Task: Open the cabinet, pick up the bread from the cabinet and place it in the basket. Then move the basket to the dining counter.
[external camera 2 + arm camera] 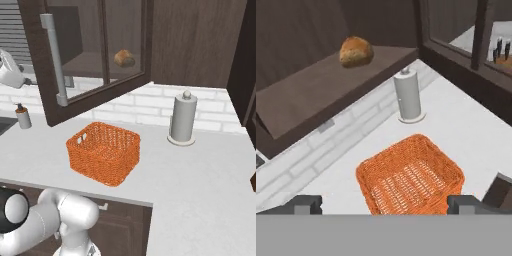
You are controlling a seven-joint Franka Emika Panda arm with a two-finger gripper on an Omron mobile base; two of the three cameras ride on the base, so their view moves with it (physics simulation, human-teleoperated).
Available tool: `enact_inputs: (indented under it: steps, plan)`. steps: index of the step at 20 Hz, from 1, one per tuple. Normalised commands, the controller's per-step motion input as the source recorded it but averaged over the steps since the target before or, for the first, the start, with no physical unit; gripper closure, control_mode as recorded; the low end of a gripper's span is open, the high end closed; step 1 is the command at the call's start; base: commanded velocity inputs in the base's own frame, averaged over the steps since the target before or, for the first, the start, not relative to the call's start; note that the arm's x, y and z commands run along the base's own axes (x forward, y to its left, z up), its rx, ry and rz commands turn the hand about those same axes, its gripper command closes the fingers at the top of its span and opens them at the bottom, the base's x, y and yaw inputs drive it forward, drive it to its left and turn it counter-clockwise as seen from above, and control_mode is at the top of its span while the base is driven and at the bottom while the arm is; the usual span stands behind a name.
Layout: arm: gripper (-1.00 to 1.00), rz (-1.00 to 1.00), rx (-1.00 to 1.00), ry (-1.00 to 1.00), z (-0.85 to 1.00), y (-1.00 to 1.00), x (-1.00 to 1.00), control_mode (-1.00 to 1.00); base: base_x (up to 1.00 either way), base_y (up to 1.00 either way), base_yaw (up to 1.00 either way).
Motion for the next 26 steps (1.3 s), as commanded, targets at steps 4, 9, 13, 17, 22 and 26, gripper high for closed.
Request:
enact_inputs:
  steps: [4, 9, 13, 17, 22, 26]
  plan:
    - [-1.0, -0.49, 0.15, -0.48, -0.11, -0.05, 0.74, -1.0, 0.0, 0.0, 0.0]
    - [-1.0, -0.29, 0.29, -0.53, -0.03, -0.21, 0.08, -1.0, 0.0, 0.0, 0.0]
    - [-1.0, -0.44, 0.18, -0.61, 0.01, -0.12, 0.05, -1.0, 0.0, 0.0, 0.0]
    - [-1.0, -0.5, 0.16, -0.44, 0.0, -0.29, 0.04, -1.0, 0.0, 0.0, 0.0]
    - [-1.0, -0.63, 0.07, -0.41, -0.01, -0.08, 0.13, -1.0, 0.0, 0.0, 0.0]
    - [-1.0, -0.54, 0.15, -0.37, 0.02, -0.26, 0.0, -1.0, 0.0, 0.0, 0.0]
